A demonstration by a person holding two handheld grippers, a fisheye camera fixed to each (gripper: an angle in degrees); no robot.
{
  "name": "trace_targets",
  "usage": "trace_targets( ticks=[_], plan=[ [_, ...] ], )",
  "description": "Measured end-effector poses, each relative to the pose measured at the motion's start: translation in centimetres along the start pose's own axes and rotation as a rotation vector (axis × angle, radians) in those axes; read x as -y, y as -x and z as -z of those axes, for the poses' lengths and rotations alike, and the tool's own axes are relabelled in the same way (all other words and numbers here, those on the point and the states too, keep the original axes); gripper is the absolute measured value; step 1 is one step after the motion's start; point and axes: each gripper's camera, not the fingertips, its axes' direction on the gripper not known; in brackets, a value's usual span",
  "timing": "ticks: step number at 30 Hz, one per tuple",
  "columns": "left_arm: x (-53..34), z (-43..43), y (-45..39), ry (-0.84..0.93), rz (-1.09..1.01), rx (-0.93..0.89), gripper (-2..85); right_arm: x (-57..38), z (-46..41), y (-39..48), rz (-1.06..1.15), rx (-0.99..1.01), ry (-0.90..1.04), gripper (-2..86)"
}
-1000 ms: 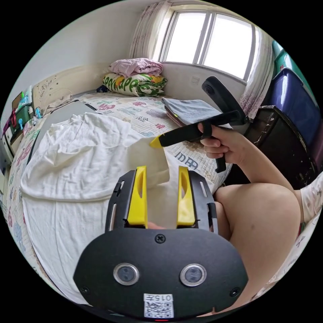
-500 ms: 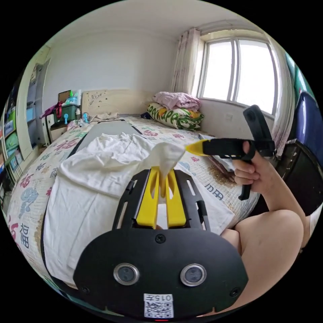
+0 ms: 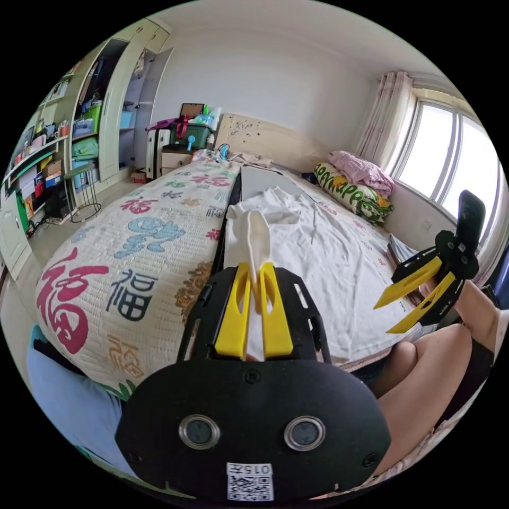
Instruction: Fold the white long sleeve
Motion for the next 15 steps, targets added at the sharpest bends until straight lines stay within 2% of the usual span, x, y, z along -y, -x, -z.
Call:
trace_targets(
  ticks=[8,15],
  plan=[
    [-0.1,-0.2,-2.3,0.059,0.032,-0.08,0.8,6.7,-12.8,1.9,-0.093,-0.129,0.222,12.8],
    [2.6,1.5,-3.4,0.054,0.072,-0.133,1.0,9.0,-14.9,4.3,-0.027,-0.3,0.244,11.0]
  ],
)
